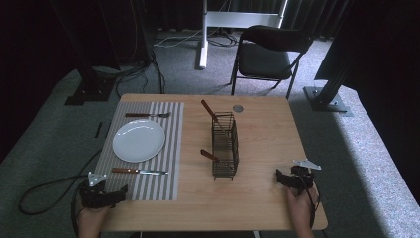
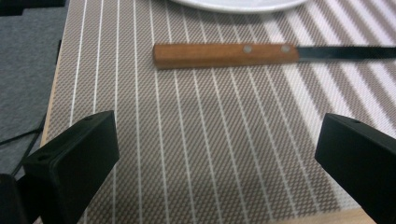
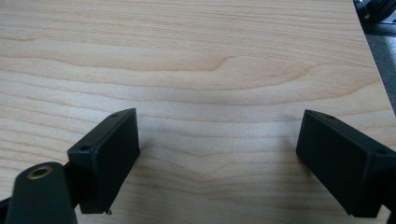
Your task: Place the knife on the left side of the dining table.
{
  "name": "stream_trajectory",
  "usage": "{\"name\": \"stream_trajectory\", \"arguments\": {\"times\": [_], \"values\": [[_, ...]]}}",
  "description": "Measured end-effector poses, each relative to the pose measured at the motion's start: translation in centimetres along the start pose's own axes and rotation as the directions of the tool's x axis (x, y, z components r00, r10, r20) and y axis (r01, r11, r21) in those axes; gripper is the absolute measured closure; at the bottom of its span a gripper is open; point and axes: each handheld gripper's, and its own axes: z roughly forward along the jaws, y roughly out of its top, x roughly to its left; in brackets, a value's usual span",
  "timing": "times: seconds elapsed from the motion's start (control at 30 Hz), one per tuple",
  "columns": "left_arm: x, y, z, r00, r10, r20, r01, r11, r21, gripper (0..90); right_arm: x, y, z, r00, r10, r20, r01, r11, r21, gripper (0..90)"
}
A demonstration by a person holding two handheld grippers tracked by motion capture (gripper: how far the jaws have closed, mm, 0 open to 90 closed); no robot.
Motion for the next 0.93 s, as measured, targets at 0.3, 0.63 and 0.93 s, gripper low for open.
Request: {"name": "stream_trajectory", "arguments": {"times": [0.3,0.63,0.93], "values": [[1.0,-0.8,-0.2,0.9974,-0.022,-0.068,0.02,0.9994,-0.026,0.0,0.0,0.0,0.0,1.0,0.0,0.0,0.0,1.0,0.0,12.6],[1.1,-1.2,0.8,0.9962,0.004,-0.087,-0.004,1.0,0.001,0.0,0.0,0.0,0.0,1.0,0.0,0.0,0.0,1.0,0.0,12.6],[1.5,-1.1,1.0,0.9976,-0.022,-0.066,0.023,0.9997,0.011,0.0,0.0,0.0,0.0,1.0,0.0,0.0,0.0,1.0,0.0,12.6]]}}
